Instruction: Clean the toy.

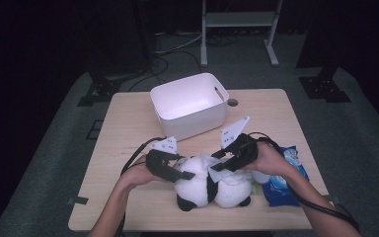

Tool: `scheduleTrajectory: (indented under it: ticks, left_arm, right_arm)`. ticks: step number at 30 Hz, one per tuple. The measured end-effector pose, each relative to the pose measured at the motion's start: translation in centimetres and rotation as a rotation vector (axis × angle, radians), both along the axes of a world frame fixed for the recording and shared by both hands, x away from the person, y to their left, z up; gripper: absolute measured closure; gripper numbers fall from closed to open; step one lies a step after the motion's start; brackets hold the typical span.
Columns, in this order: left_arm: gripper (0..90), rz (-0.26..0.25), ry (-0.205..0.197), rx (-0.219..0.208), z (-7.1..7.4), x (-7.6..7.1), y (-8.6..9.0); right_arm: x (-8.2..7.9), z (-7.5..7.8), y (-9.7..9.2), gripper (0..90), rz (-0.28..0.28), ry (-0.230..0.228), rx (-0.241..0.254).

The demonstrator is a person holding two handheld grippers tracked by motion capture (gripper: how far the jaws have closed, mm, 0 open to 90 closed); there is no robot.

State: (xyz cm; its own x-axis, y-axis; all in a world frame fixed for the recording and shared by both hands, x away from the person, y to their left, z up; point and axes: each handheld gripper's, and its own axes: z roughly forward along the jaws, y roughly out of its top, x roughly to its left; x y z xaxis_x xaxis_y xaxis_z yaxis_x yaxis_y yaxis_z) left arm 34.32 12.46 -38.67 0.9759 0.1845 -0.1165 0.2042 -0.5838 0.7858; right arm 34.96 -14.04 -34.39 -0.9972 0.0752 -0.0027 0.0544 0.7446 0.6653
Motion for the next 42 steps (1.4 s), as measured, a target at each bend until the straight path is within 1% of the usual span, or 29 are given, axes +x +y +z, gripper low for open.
scheduleTrajectory:
  ticks: [1,2,4,6,8,11,12,13,15,17,18,19,20,21,24,26,29,32,34,36,37,38,39,41,42]
  left_arm:
    - [43.2,-0.001,0.000,0.001,0.0,0.0,0.0]
    - [43.1,-0.001,0.000,0.001,0.0,0.0,0.0]
    - [43.0,0.000,0.000,0.001,0.0,0.0,0.0]
    - [42.9,-0.001,-0.001,0.006,0.1,0.0,0.0]
    - [42.9,-0.002,-0.002,0.006,0.1,0.0,-0.1]
    - [42.8,-0.003,-0.002,0.009,0.1,0.1,-0.1]
    - [42.8,-0.003,0.000,0.008,0.1,0.0,-0.1]
    - [42.7,-0.003,0.000,0.008,0.1,0.0,-0.1]
    - [42.7,-0.006,-0.003,0.010,0.1,0.0,-0.2]
    - [42.6,-0.002,-0.002,0.015,0.1,0.1,-0.2]
    - [42.6,-0.001,-0.001,0.013,0.1,0.1,-0.2]
    - [42.5,0.000,-0.001,0.012,0.1,0.1,-0.2]
    - [42.5,-0.001,-0.001,0.009,0.1,0.1,-0.2]
    - [42.6,-0.003,-0.002,0.008,0.1,0.1,-0.2]
    - [42.5,-0.003,-0.003,0.008,0.1,0.0,-0.2]
    - [42.5,-0.004,-0.005,0.006,0.1,0.0,-0.2]
    - [42.5,-0.006,-0.004,0.002,0.1,0.0,-0.2]
    - [42.5,-0.013,-0.007,0.002,0.1,-0.1,-0.3]
    - [42.5,-0.012,-0.007,0.004,0.1,-0.1,-0.3]
    - [42.4,-0.010,-0.007,0.005,0.1,-0.1,-0.3]
    - [42.3,-0.009,-0.005,0.004,0.1,-0.1,-0.3]
    - [41.7,-0.007,-0.003,0.004,0.1,-0.1,-0.3]
    - [40.3,-0.003,0.002,0.005,0.2,0.0,-0.3]
    - [36.7,0.002,0.015,0.001,0.3,0.0,-0.3]
    - [33.2,0.009,0.023,-0.002,0.4,0.0,-0.3]
  right_arm:
    - [-0.1,0.1,-0.2,56.8,-0.001,0.005,-0.002]
    - [-0.2,0.2,-0.4,55.8,0.005,-0.004,-0.001]
    - [-0.3,0.4,-0.8,53.7,0.012,-0.003,0.000]
    - [-0.6,0.3,-1.3,51.0,0.023,-0.010,-0.018]
    - [-0.9,0.1,-1.8,48.6,0.034,-0.014,-0.038]
    - [-1.3,-0.3,-2.2,45.0,0.050,-0.033,-0.050]
    - [-1.5,-0.5,-2.3,44.3,0.057,-0.036,-0.054]
    - [-1.6,-0.7,-2.3,44.3,0.066,-0.051,-0.062]
    - [-1.9,-1.2,-2.1,44.5,0.077,-0.065,-0.088]
    - [-2.0,-1.5,-1.9,47.6,0.072,-0.075,-0.090]
    - [-1.9,-1.7,-1.8,50.1,0.062,-0.071,-0.086]
    - [-1.8,-1.7,-1.9,53.0,0.055,-0.063,-0.079]
    - [-1.7,-1.7,-1.9,57.8,0.045,-0.053,-0.072]
    - [-1.6,-1.7,-2.1,65.0,0.032,-0.042,-0.056]
    - [-1.1,-1.7,-2.3,75.5,0.012,-0.013,-0.029]
    - [-0.7,-1.7,-2.3,81.0,0.003,0.006,-0.009]
    - [-0.3,-1.4,-1.9,82.5,-0.017,0.022,0.024]
    - [0.2,-1.0,-1.0,82.8,-0.036,0.025,0.078]
    - [0.3,-0.7,-0.3,82.7,-0.037,0.036,0.107]
    - [0.3,-0.7,0.4,82.7,-0.029,0.029,0.082]
    - [0.3,-1.0,0.7,82.7,-0.019,0.031,0.069]
    - [0.2,-1.2,0.9,82.7,-0.018,0.045,0.060]
    - [0.2,-1.6,1.0,82.8,-0.014,0.046,0.047]
    - [0.2,-2.1,1.0,82.9,-0.018,0.062,0.048]
    - [0.2,-2.2,1.0,82.9,-0.021,0.072,0.052]
